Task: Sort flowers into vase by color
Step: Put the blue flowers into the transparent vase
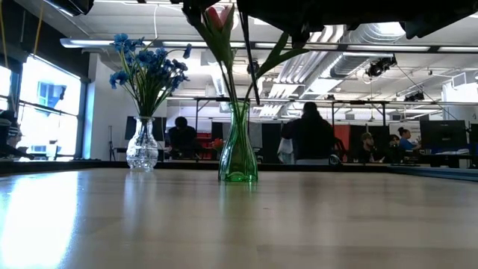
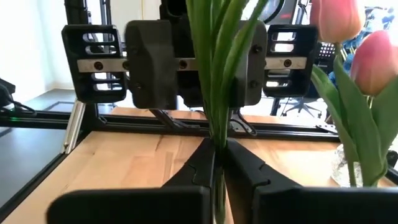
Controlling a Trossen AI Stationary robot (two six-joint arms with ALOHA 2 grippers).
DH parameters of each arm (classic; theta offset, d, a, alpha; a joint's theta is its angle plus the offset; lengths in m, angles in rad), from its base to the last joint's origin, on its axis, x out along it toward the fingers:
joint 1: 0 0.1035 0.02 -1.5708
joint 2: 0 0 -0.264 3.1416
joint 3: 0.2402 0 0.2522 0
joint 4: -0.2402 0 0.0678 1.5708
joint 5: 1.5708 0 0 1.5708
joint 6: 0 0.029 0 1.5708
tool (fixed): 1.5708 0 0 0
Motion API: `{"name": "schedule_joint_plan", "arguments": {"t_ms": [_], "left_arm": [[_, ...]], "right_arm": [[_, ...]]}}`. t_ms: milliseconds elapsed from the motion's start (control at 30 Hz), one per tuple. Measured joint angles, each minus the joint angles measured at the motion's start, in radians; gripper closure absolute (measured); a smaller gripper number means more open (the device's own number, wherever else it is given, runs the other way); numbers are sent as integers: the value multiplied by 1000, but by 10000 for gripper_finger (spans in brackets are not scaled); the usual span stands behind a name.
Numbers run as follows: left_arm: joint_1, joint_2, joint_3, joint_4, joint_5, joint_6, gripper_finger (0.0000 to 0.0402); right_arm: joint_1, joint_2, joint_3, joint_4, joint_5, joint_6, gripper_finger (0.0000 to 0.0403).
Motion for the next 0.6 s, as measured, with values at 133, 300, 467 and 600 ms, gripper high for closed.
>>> {"name": "schedule_joint_plan", "arguments": {"t_ms": [133, 300, 467, 600], "left_arm": [[-16, -2, 0, -24, -3, 19, 352], [-75, -20, 16, -67, -83, 71, 393], [-171, -98, 111, -388, -213, 47, 390], [-254, -171, 219, -703, -349, -24, 394]], "right_arm": [[2, 0, 0, -8, -4, 20, 370], [21, -5, 0, -6, -5, 21, 320], [66, -53, 0, -35, 27, 17, 278], [109, -109, 0, -104, 26, 29, 269]]}}
